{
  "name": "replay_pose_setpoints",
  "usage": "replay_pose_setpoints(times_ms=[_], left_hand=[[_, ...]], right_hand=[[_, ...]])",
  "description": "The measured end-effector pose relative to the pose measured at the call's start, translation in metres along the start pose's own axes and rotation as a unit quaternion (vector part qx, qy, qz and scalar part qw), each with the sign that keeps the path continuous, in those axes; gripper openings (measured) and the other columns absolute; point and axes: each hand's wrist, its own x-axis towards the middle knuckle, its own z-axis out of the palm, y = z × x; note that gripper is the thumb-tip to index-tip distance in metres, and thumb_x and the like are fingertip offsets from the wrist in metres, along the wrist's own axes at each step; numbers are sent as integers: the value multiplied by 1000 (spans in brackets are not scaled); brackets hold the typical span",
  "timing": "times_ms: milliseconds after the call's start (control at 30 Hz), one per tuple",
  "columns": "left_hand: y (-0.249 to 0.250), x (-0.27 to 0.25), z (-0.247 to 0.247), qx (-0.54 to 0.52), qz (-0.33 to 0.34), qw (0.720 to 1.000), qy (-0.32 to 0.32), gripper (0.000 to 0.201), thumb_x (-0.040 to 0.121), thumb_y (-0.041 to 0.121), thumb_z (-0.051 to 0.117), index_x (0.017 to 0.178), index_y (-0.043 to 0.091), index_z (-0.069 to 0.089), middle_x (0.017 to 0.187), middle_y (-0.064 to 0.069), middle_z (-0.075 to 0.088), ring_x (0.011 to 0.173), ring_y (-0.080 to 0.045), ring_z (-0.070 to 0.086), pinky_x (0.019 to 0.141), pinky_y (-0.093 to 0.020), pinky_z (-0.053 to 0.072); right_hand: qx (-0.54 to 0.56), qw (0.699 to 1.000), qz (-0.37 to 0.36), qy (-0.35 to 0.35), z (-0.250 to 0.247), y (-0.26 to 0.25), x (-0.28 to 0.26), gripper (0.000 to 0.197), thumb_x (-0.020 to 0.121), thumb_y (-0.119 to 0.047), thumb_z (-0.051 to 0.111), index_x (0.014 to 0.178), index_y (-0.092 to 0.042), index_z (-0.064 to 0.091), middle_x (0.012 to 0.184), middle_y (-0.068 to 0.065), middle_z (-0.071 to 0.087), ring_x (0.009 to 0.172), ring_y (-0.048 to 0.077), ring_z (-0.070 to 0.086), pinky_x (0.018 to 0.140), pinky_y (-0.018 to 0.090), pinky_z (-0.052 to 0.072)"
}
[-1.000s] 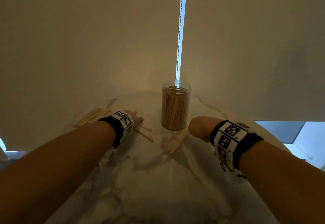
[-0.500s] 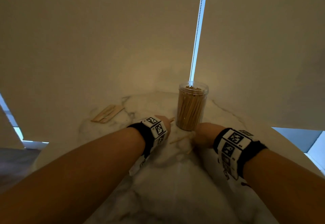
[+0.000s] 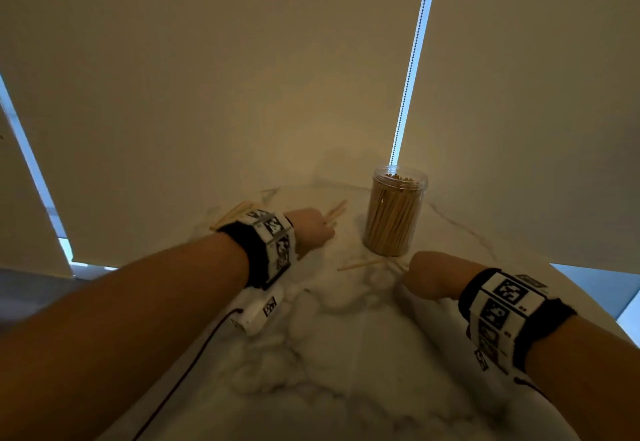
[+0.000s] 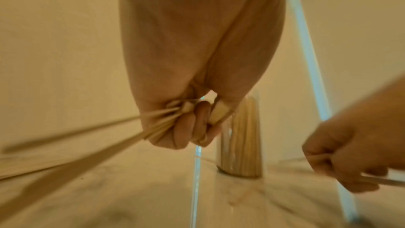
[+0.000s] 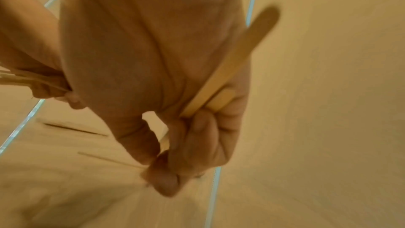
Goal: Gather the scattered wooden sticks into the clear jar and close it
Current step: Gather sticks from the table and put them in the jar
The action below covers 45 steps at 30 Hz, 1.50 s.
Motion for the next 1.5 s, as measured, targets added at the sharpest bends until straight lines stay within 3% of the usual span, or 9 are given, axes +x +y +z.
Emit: replay_pose_setpoints(times_ms=[100, 233, 533, 667, 800, 1067, 1233, 1367, 1500], left_hand=[[-22, 3, -26, -163, -45, 985, 16, 21, 103, 15, 47, 105, 2, 63, 92, -10, 53, 68, -20, 44, 55, -24, 37], [-52, -6, -51, -302, -82, 949, 43, 29, 106, 29, 42, 118, 4, 51, 88, -10, 55, 68, -21, 53, 63, -32, 49], [-76, -23, -52, -534, -15, 840, 94, 25, 110, 30, 31, 90, 18, 39, 64, 1, 42, 50, -11, 36, 53, -27, 38], [-60, -15, -30, -606, -10, 787, 113, 28, 110, 32, 30, 87, 19, 40, 60, 2, 35, 47, -11, 32, 50, -26, 35], [-31, 0, -4, -632, -18, 766, 114, 36, 108, 43, 27, 85, 18, 37, 59, 4, 27, 46, -10, 23, 43, -23, 24], [18, 34, 14, -583, 40, 797, 151, 75, 82, 80, 49, 106, 10, 63, 70, -2, 45, 60, -15, 42, 57, -29, 37], [31, 49, 3, -599, 76, 784, 144, 42, 96, 51, 56, 95, 9, 63, 86, -6, 69, 84, -22, 68, 64, -30, 52], [28, 57, 8, -620, 100, 769, 119, 40, 96, 48, 59, 113, 13, 68, 104, -8, 74, 100, -21, 71, 93, -40, 56], [28, 65, 10, -646, 71, 746, 146, 36, 107, 37, 42, 121, 9, 60, 90, -4, 69, 84, -16, 67, 74, -34, 54]], right_hand=[[46, 997, -41, 45, -7, -3, 11, 34, 102, -16, 38, 121, -2, 63, 118, 12, 64, 99, 26, 61, 86, 33, 50], [62, 994, -42, 84, -14, -16, 27, 25, 98, -18, 49, 109, -1, 64, 95, 7, 59, 86, 23, 56, 73, 29, 44], [29, 995, -44, 79, -11, -44, 40, 27, 97, -27, 56, 109, -6, 67, 101, 6, 65, 95, 24, 63, 85, 31, 53], [26, 998, -56, 31, -11, -53, 36, 29, 100, -22, 51, 115, -4, 67, 72, -3, 48, 75, 17, 51, 77, 29, 45], [94, 990, -53, 92, -31, -59, 27, 28, 101, -12, 47, 123, 2, 56, 93, 9, 52, 86, 22, 48, 76, 30, 40], [518, 813, -73, 256, -64, -70, 31, 8, 102, -12, 39, 101, -9, 46, 85, 9, 57, 67, 19, 53, 57, 33, 48], [392, 859, -80, 318, -66, -78, 35, 25, 103, -14, 37, 124, -3, 45, 87, 0, 50, 73, 13, 50, 55, 18, 34], [308, 908, -86, 272, -65, -81, 43, 44, 104, -6, 31, 147, 0, 36, 134, 16, 47, 122, 25, 50, 93, 23, 38], [323, 897, -98, 284, -64, -77, 45, 43, 101, -12, 41, 144, -10, 39, 132, 12, 50, 114, 24, 54, 93, 32, 47]])
